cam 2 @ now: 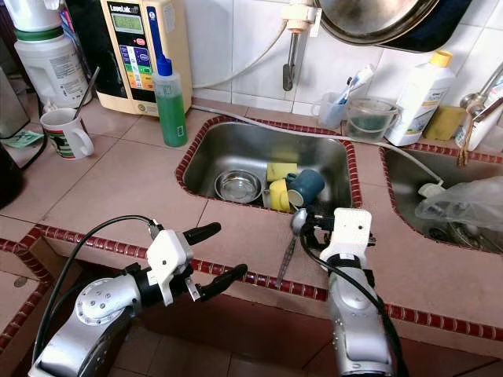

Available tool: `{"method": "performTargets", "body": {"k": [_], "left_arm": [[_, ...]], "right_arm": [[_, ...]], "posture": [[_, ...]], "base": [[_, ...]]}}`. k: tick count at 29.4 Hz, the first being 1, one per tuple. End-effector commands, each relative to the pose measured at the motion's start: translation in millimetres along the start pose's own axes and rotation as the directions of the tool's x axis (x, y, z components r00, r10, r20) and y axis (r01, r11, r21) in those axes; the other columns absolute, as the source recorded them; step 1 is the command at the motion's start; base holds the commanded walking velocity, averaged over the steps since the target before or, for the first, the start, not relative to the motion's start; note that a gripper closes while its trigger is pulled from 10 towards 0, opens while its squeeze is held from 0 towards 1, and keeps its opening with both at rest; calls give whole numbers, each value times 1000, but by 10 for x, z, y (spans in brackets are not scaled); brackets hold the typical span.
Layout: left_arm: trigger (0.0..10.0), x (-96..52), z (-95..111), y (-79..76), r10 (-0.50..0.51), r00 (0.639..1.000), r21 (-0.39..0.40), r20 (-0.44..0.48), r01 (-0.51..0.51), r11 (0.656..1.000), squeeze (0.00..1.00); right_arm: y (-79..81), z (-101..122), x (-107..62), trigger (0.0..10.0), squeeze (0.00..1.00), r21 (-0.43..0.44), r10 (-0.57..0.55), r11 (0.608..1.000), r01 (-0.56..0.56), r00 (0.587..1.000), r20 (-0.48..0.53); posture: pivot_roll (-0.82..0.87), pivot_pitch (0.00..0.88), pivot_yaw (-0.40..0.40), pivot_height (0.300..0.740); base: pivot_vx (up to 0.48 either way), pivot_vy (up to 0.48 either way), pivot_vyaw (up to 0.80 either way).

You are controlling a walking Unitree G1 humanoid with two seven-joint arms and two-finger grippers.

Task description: Kitchen organization

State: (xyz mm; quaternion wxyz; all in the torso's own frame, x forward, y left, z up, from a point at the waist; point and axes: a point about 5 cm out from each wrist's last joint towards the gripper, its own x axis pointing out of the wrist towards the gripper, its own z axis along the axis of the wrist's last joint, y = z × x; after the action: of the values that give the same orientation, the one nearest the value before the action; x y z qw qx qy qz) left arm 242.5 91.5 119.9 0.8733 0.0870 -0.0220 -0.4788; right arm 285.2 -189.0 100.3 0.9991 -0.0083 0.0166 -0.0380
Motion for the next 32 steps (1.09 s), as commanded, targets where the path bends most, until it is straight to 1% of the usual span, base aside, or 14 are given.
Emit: {"method": "performTargets", "body": {"k": [1, 4, 6, 8, 11, 12, 13, 18, 23, 25, 27, 32], "left_arm": [[10000, 24, 61, -23, -21, 1000, 19, 13, 20, 1000, 0], [10000, 21, 63, -27, -22, 1000, 19, 14, 22, 1000, 0], [10000, 20, 67, -30, -24, 1000, 15, 16, 24, 1000, 0], [10000, 20, 72, -32, -25, 1000, 14, 18, 24, 1000, 0], [10000, 19, 75, -35, -24, 1000, 14, 18, 24, 1000, 0], [10000, 18, 79, -35, -23, 1000, 13, 19, 23, 1000, 0], [10000, 18, 79, -35, -23, 1000, 13, 19, 23, 1000, 0], [10000, 13, 88, -28, -14, 1000, 11, 21, 14, 1000, 0], [10000, 6, 92, -21, -8, 1000, 8, 21, 8, 1000, 0], [10000, 6, 95, -18, -6, 1000, 8, 21, 6, 1000, 0], [10000, 8, 99, -12, -6, 1000, 8, 21, 6, 1000, 0], [10000, 13, 109, -3, -6, 1000, 10, 22, 6, 1000, 0]], "right_arm": [[-87, -54, -4, 10000, 0, 7, -7, 1000, 8, 999, -33], [-142, -75, 1, 10000, 0, 16, -5, 1000, 6, 999, -47], [-172, -102, 7, 10000, 0, 54, 29, 998, -25, 997, -69], [-189, -114, 12, 10000, 0, 60, 70, 996, -65, 995, -76], [-184, -121, 20, 10000, 0, 59, 135, 990, -131, 988, -77], [-171, -114, 22, 10000, 0, 61, 172, 984, -168, 983, -66], [-171, -114, 22, 10000, 0, 61, 172, 984, -168, 983, -66], [-170, -96, 30, 10000, 0, 49, 257, 966, -254, 965, -53], [-225, -109, 76, 10000, 0, 56, 275, 961, -271, 959, -63], [-242, -104, 101, 10000, 0, 46, 282, 959, -279, 957, -68], [-246, -82, 136, 10000, 0, 32, 297, 955, -296, 953, -64], [-237, -42, 215, 10000, 0, 33, 323, 946, -321, 945, -53]], "posture": [[-20, 0, -23, 731], [-20, 1, -22, 731], [-20, 2, -23, 731], [-20, 4, -24, 731], [-19, 9, -24, 731], [-19, 9, -24, 731], [-19, 9, -24, 731], [-11, 13, -26, 731], [-12, 19, -22, 731], [-12, 22, -21, 731], [-13, 25, -20, 731], [-12, 28, -14, 731]], "base": [[0, 0, 0], [0, 0, 0], [0, 0, 0], [0, 0, 0], [0, 0, 0], [0, 0, 0], [0, 0, 0], [0, 0, 0], [0, 0, 0], [0, 0, 0], [0, 0, 0], [0, 0, 0]]}}
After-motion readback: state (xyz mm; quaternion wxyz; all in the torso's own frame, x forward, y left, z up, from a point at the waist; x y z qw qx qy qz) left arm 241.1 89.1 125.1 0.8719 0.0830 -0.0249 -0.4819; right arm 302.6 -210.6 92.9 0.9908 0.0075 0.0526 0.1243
